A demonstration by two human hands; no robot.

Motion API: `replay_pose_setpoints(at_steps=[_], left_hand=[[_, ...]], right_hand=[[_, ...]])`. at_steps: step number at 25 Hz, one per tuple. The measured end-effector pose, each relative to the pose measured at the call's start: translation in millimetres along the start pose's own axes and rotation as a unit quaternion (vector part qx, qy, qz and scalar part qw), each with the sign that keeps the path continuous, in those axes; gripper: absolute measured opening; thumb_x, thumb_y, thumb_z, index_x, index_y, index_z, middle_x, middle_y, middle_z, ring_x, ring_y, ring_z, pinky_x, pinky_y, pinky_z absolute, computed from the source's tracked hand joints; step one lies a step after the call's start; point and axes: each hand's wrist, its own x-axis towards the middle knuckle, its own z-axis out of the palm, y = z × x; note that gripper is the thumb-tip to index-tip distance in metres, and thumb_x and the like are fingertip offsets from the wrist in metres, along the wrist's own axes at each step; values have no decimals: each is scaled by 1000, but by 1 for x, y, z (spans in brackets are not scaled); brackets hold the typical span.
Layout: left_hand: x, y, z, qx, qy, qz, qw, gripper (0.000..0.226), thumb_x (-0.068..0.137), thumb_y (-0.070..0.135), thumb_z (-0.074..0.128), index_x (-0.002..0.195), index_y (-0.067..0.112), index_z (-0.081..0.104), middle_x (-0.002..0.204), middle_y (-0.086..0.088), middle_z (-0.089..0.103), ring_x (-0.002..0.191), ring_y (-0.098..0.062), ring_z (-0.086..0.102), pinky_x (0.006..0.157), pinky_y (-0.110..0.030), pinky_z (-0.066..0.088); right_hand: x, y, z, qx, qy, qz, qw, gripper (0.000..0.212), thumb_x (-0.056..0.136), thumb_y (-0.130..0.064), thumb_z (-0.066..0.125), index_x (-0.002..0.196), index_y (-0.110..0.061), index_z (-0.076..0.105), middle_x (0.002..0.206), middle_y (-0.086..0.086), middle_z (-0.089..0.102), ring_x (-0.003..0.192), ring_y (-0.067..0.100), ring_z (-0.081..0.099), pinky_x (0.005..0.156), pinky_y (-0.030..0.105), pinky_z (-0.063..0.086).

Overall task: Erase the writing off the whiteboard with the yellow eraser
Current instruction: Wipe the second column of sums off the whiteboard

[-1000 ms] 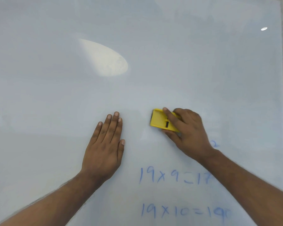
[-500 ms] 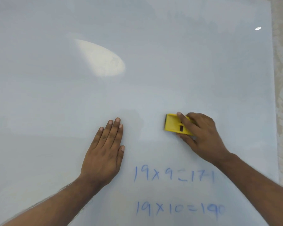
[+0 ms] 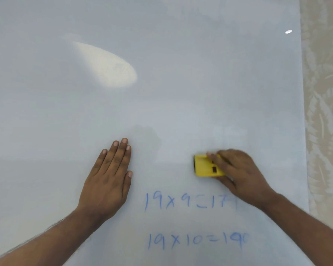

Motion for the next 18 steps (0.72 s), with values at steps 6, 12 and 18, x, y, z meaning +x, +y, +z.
replay_pose_setpoints(at_steps=[6,12,18], left_hand=[[-2,2,2,-2,0,-5,1000,59,104,27,28,157,0,27,168,-13,21,156,-26,18,128,-44,15],[-3,-2,1,-1,-4,1,1000,59,104,27,28,157,0,25,168,-12,20,157,-25,17,128,-43,14],[-7,7,7,-3,3,-18,1000,59,104,25,28,158,0,24,169,-12,19,157,-26,17,128,-45,15]], right_hand=[[12,-4,4,43,33,82,995,51,95,-34,50,142,-13,48,122,13,57,111,35,54,99,41,38],[-58,1,-2,17,-43,3,999,48,98,-37,47,141,-16,48,123,9,58,111,31,53,101,41,40],[-19,19,-7,40,23,129,991,54,93,-34,55,142,-14,48,120,12,59,106,33,57,92,44,46]])
